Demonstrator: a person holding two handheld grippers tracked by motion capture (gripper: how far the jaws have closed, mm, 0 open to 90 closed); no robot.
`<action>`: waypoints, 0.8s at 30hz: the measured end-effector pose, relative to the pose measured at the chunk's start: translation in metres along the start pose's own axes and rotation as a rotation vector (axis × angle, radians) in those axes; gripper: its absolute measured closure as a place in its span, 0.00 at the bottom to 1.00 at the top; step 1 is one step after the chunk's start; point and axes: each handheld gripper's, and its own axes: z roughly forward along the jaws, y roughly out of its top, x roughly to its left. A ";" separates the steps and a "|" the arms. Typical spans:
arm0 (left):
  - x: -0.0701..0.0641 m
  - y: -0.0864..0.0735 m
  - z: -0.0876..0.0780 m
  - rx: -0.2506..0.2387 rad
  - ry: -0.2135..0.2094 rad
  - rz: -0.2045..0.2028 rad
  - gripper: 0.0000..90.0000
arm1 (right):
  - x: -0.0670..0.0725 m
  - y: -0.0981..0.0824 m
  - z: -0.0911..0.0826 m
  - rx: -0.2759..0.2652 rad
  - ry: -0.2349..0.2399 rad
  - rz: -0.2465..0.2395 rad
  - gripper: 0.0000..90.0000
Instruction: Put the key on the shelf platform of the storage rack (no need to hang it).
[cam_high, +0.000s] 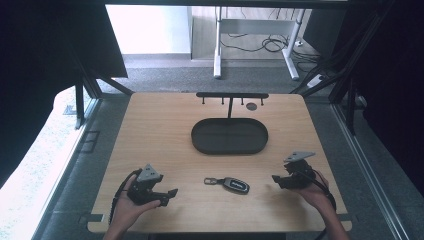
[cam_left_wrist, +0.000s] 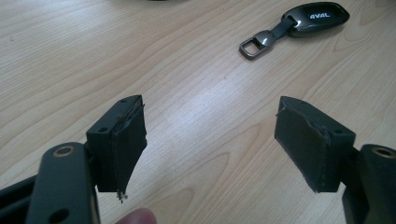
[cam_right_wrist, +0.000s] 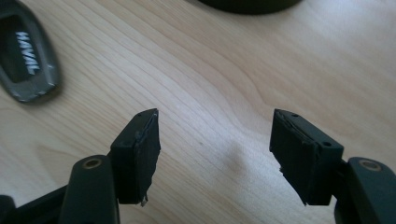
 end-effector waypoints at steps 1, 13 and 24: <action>0.000 0.000 0.000 0.000 0.000 0.000 0.28 | 0.002 0.004 -0.003 0.004 -0.001 -0.014 0.38; 0.000 0.001 -0.001 -0.007 -0.005 0.005 0.28 | 0.028 0.045 -0.012 0.062 0.089 -0.124 0.40; 0.002 0.000 -0.004 -0.012 -0.002 0.002 0.28 | 0.069 0.076 0.008 0.154 0.175 -0.242 0.39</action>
